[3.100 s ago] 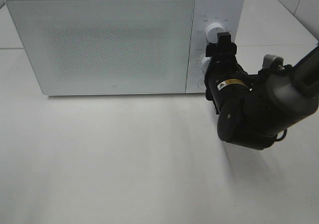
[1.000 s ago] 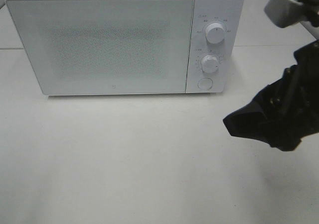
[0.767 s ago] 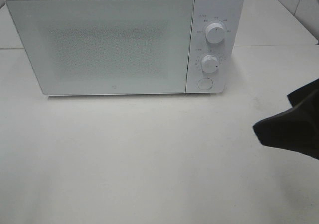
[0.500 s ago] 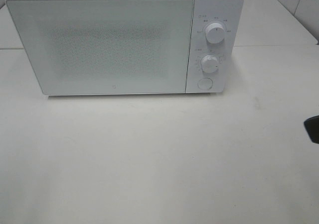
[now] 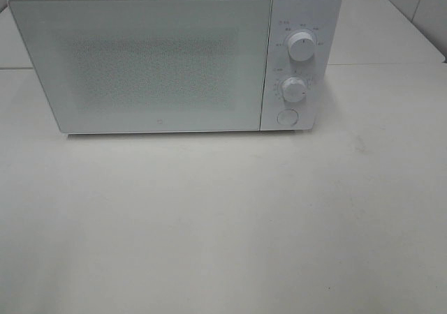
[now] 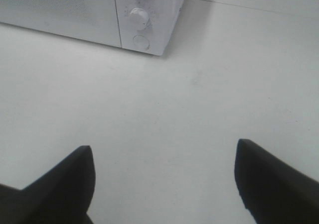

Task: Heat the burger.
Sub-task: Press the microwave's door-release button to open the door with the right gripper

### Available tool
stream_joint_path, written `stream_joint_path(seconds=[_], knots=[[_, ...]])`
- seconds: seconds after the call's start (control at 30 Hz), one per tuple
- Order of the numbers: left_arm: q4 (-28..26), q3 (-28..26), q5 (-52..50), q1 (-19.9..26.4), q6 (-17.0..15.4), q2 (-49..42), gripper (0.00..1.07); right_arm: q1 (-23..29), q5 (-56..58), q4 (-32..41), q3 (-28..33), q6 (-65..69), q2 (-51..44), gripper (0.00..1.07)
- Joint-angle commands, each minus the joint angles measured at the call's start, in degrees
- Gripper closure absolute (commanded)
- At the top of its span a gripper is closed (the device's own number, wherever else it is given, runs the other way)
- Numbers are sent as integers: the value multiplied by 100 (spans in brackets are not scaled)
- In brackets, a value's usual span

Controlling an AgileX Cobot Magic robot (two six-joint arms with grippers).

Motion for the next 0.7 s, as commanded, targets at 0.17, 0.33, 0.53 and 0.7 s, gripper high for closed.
stream_joint_path(seconds=[0.17,0.33,0.53,0.7], knots=[[-29,17,-29,17,0,-132,7,-561,86,-74,636,-92,-1031,31],[-29,17,-29,17,0,-132,7,-837,80,-275,1106,-86,-1684,31],[-29,17,-29,17,0,-126,7,-963,-6,-298,1157,-34,-2040,31],[-29,17,-29,17,0,-97,7,-963,-6,-292,1157,-34,-2040,31]])
